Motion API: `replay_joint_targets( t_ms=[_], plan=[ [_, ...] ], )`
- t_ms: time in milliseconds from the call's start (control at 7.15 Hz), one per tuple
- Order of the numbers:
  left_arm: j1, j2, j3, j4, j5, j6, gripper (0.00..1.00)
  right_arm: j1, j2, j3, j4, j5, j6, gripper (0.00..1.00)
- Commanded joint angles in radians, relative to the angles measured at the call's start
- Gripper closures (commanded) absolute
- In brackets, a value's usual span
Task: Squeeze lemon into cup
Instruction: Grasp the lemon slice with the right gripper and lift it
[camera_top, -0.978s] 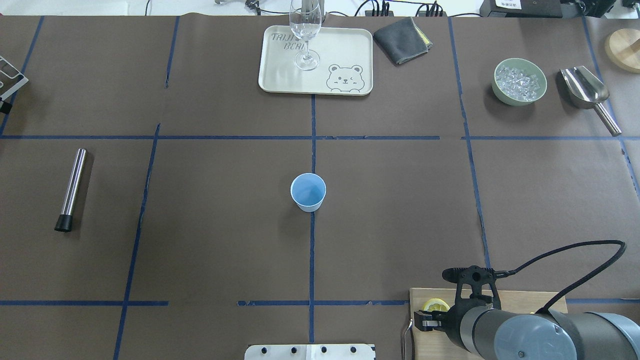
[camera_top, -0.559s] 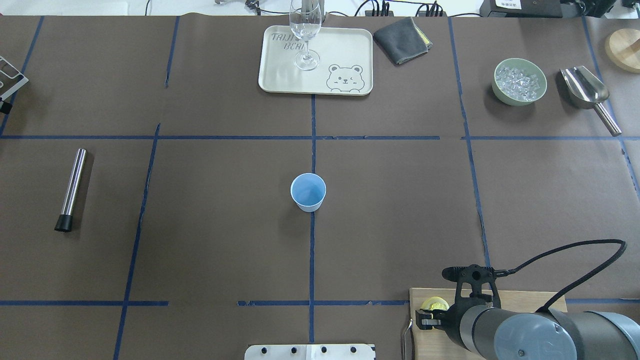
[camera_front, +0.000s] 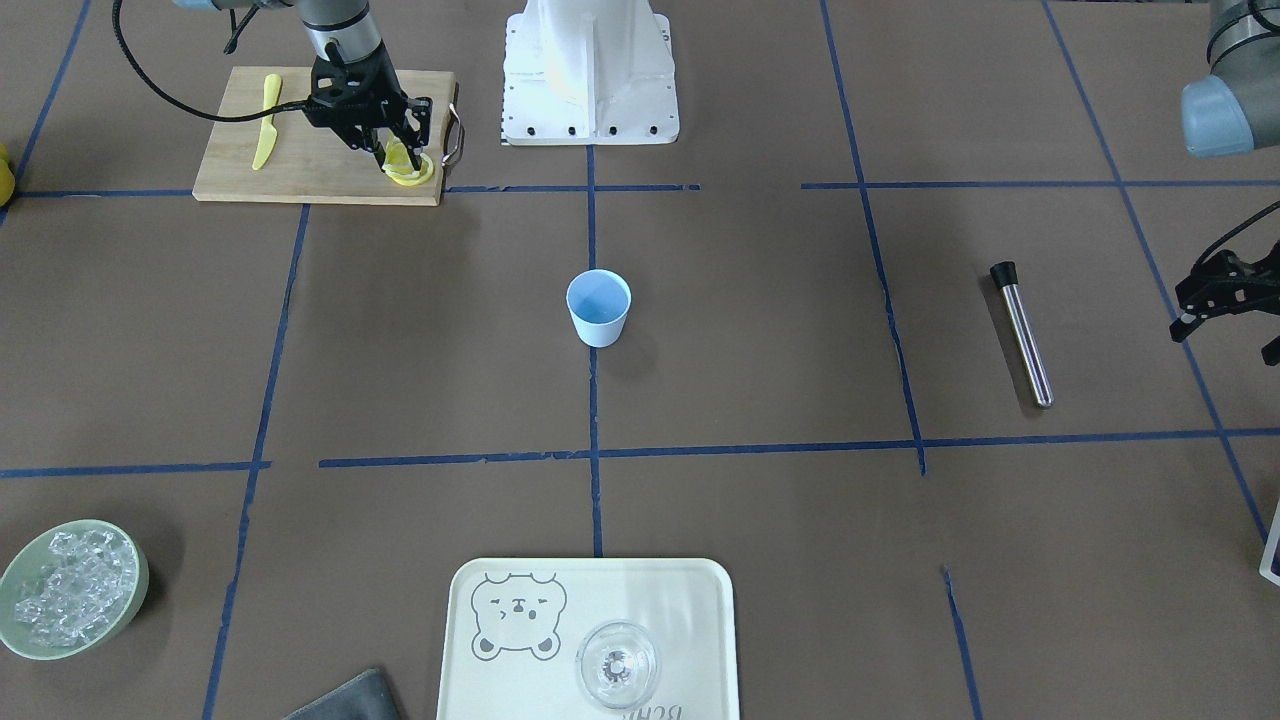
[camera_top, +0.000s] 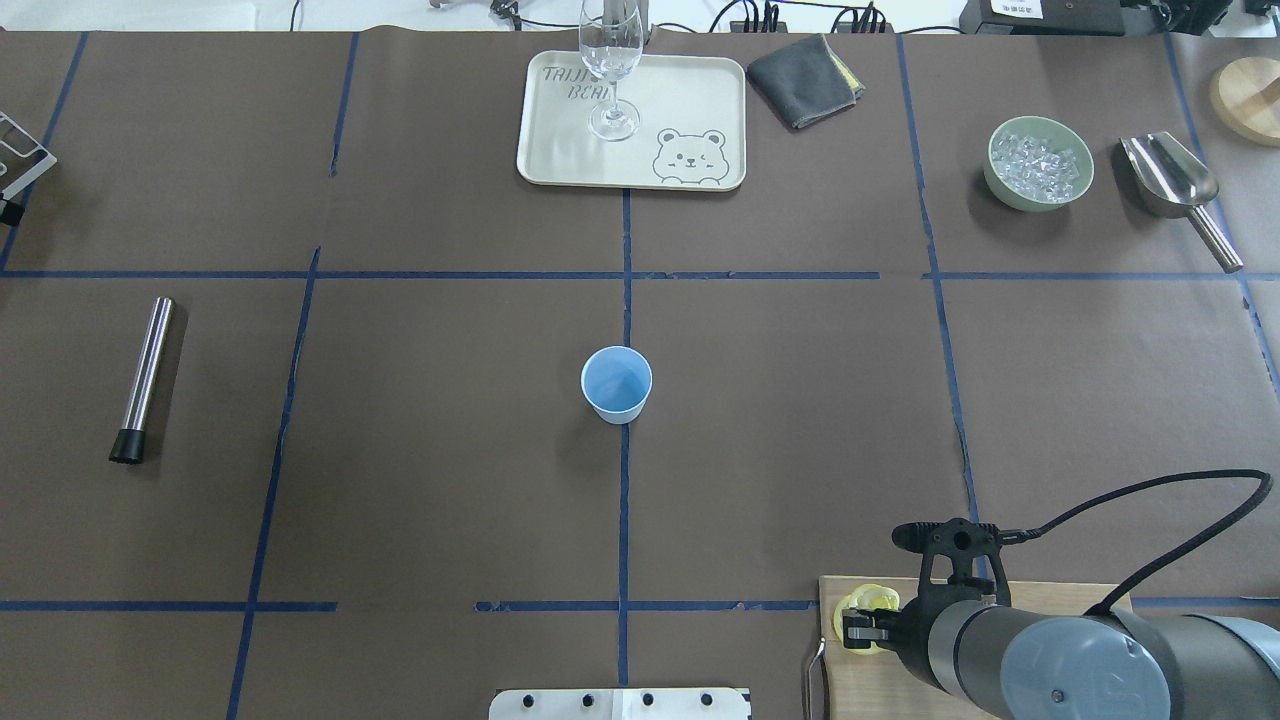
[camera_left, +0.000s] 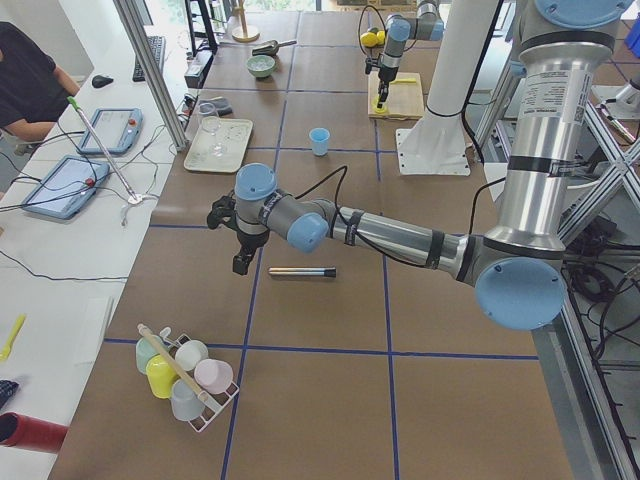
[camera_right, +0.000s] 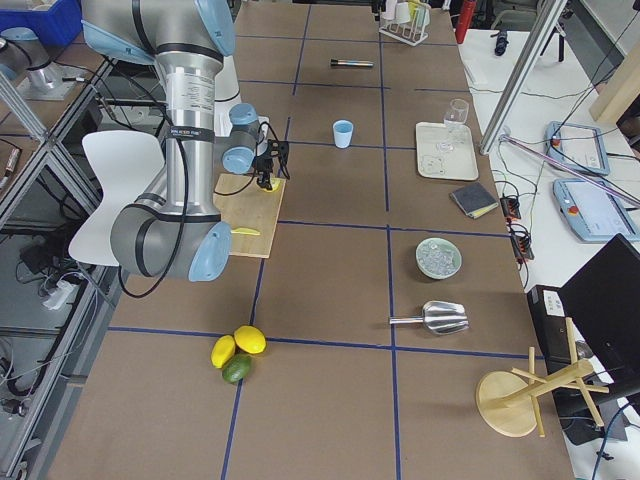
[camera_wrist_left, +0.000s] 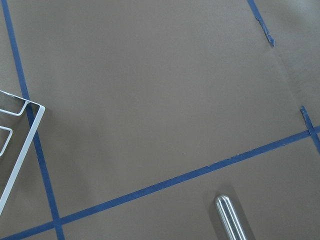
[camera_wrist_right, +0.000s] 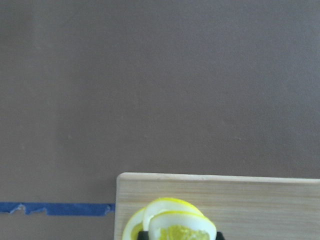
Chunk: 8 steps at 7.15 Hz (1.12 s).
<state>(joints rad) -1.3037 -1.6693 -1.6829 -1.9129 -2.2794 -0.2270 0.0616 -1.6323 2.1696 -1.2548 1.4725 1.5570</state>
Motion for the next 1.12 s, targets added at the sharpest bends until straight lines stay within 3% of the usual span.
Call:
replay_joint_targets(
  t_ms=[0,699,978],
  plan=[
    [0.0,0.0,-0.001,0.0,0.0,-0.002,0.0,0.004,-0.006,0.015,-0.002,0.0,0.0,0.49],
    [0.0,-0.001,-0.006,0.0,0.0,-0.003,0.0,0.029,0.003,0.108,-0.112,0.008,0.0,0.48],
    [0.0,-0.003,-0.008,0.0,0.0,-0.005,0.0,0.114,0.098,0.104,-0.15,0.093,0.0,0.48]
  ],
)
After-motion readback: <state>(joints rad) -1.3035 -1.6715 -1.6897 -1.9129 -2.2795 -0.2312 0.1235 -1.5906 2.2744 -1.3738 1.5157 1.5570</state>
